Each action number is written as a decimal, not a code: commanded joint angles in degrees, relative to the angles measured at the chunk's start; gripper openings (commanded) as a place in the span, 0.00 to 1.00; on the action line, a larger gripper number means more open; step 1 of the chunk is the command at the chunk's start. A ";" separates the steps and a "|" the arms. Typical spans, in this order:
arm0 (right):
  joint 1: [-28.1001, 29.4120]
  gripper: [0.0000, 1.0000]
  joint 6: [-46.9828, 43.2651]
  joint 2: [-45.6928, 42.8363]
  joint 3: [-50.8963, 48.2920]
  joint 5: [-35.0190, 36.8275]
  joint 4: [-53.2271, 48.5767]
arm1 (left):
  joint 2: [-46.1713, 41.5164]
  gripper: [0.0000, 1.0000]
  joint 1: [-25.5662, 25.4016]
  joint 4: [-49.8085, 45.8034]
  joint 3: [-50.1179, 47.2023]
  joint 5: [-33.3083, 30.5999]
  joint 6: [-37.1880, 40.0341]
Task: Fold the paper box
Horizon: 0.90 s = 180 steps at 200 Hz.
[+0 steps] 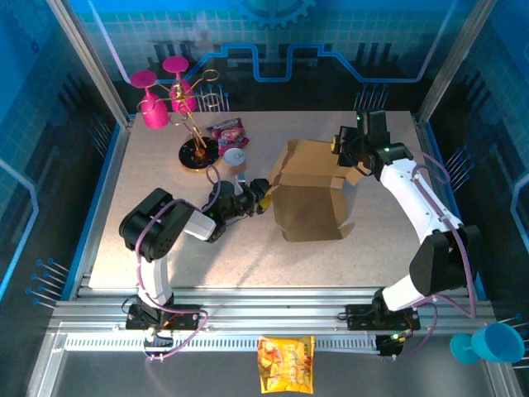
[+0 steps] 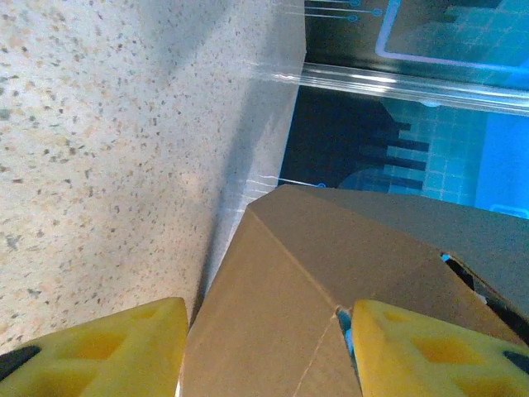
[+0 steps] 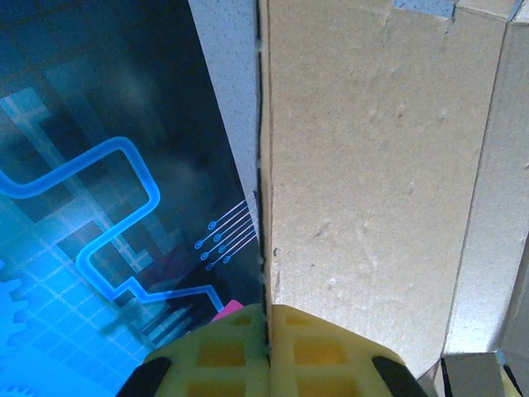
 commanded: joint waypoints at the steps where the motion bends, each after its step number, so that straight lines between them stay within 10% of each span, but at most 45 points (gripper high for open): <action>1: -1.22 0.00 1.07 0.40 1.08 -0.81 0.40 | -3.24 0.56 -0.39 5.66 -1.67 -1.70 1.28; 180: -1.02 0.00 2.23 1.04 0.47 -3.43 1.82 | -0.84 0.66 -2.28 5.04 1.72 1.32 4.43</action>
